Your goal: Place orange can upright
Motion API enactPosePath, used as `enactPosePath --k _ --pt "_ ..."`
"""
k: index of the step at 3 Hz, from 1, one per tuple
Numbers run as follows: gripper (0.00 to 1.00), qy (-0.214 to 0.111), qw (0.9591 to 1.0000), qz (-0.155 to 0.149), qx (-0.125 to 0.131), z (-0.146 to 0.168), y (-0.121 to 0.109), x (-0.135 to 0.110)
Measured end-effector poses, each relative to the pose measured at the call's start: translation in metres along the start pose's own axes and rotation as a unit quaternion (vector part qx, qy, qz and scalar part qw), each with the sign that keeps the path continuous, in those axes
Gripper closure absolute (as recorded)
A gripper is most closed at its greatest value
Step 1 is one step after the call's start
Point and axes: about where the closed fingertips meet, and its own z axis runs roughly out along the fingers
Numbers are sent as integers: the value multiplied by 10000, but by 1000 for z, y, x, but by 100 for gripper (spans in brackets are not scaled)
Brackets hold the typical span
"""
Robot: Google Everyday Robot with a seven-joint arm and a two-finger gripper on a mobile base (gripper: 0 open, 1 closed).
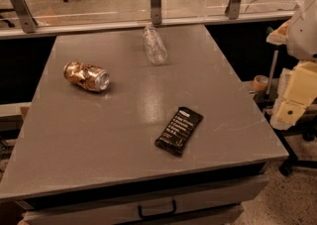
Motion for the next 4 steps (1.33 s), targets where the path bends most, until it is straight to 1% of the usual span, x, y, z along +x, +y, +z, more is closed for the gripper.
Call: enactPosePath --k 1,2,3,4 --pt "0 -28 10000 -15 28 -1 -1 -3" --pt "0 -312 9989 -360 -9 16 -8 -59" --pt "0 -687 9941 -842 -11 38 -19 -141" --pt "0 -1164 9846 -1306 -17 44 -25 -232"
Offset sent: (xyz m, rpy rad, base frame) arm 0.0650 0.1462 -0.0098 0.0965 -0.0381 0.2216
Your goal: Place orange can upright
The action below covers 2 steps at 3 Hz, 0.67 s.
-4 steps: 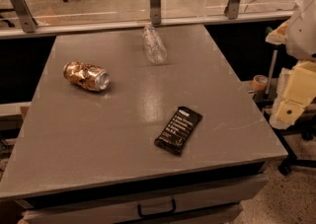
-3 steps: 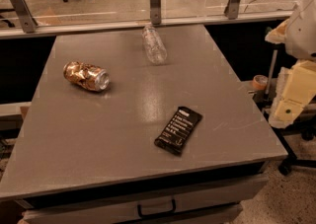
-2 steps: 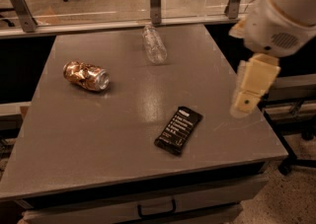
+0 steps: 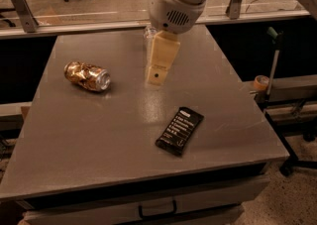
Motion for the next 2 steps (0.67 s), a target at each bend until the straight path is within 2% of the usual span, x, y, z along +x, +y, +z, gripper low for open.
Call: enactPosePath --k 1,2 --pt "0 -48 10000 20 63 0 -4 -3" --pt "0 -290 9993 229 8 32 -20 -27"
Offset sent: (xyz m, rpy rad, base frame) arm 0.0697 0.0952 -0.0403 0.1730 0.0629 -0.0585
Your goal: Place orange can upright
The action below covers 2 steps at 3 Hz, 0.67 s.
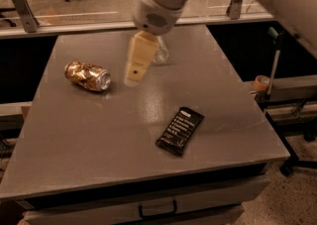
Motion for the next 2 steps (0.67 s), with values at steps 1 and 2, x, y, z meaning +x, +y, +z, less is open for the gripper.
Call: enactPosePath --k 1,2 --pt "0 -229 9992 233 -209 50 -18 -35" --pt "0 -309 9973 505 -433 98 -31 -64"
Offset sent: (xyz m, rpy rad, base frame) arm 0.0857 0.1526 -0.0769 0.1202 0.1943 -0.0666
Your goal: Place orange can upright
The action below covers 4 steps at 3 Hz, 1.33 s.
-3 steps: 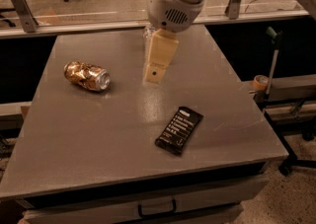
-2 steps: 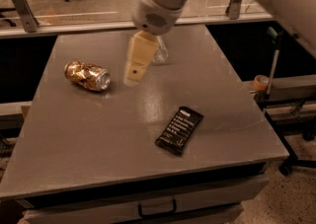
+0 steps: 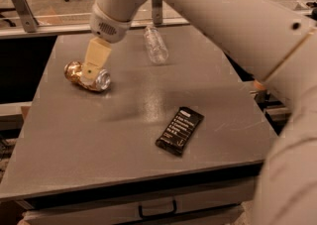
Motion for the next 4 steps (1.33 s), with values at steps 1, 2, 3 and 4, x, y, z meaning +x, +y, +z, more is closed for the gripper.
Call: enactPosePath --k 1,2,3,4 --pt "0 73 9989 429 -187 42 -12 -14" --pt "0 320 9951 891 -269 80 -18 -21" --pt "0 634 9878 1392 -281 105 -20 -18" --pt "19 925 9788 1813 -246 122 -18 -16"
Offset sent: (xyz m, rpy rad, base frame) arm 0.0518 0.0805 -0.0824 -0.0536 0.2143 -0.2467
